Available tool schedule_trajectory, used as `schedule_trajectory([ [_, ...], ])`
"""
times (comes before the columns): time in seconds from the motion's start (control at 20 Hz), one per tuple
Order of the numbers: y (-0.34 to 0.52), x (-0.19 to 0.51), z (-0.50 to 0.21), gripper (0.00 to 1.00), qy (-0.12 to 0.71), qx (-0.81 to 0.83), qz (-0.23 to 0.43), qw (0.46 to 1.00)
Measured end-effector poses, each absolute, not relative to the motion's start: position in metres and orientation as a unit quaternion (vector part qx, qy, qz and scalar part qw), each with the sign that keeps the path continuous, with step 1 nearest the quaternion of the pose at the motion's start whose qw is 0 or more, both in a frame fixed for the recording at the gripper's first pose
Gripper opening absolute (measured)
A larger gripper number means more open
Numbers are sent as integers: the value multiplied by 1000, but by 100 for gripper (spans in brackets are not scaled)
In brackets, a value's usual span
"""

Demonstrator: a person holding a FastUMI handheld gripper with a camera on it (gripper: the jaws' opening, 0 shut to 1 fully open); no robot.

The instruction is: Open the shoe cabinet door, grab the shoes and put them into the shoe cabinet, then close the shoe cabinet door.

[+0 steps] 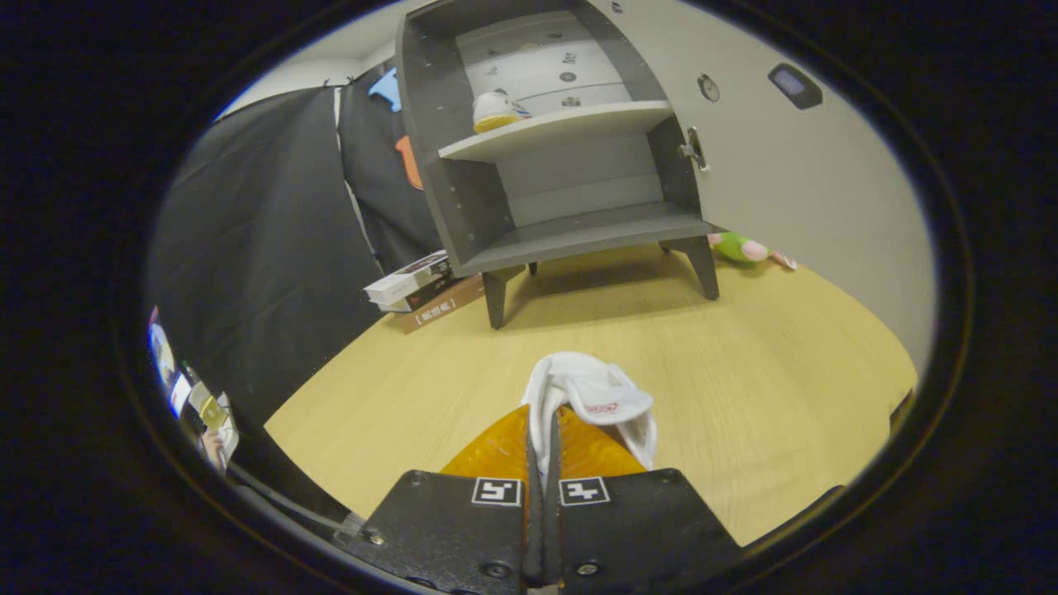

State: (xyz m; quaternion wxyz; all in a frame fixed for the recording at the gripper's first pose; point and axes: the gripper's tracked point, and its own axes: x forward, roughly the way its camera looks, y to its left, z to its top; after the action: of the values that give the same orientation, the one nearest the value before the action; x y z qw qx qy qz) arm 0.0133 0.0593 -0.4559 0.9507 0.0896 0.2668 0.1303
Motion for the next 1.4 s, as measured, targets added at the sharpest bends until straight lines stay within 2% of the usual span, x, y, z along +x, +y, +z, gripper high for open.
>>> schedule_trajectory([
  [0.75, 49, 26, -251, 4, 144, 49, 159, 975],
  [1.05, 45, 74, -158, 3, 77, 25, 130, 988],
  [1.4, 52, 167, -101, 4, 82, 18, 115, 990],
])
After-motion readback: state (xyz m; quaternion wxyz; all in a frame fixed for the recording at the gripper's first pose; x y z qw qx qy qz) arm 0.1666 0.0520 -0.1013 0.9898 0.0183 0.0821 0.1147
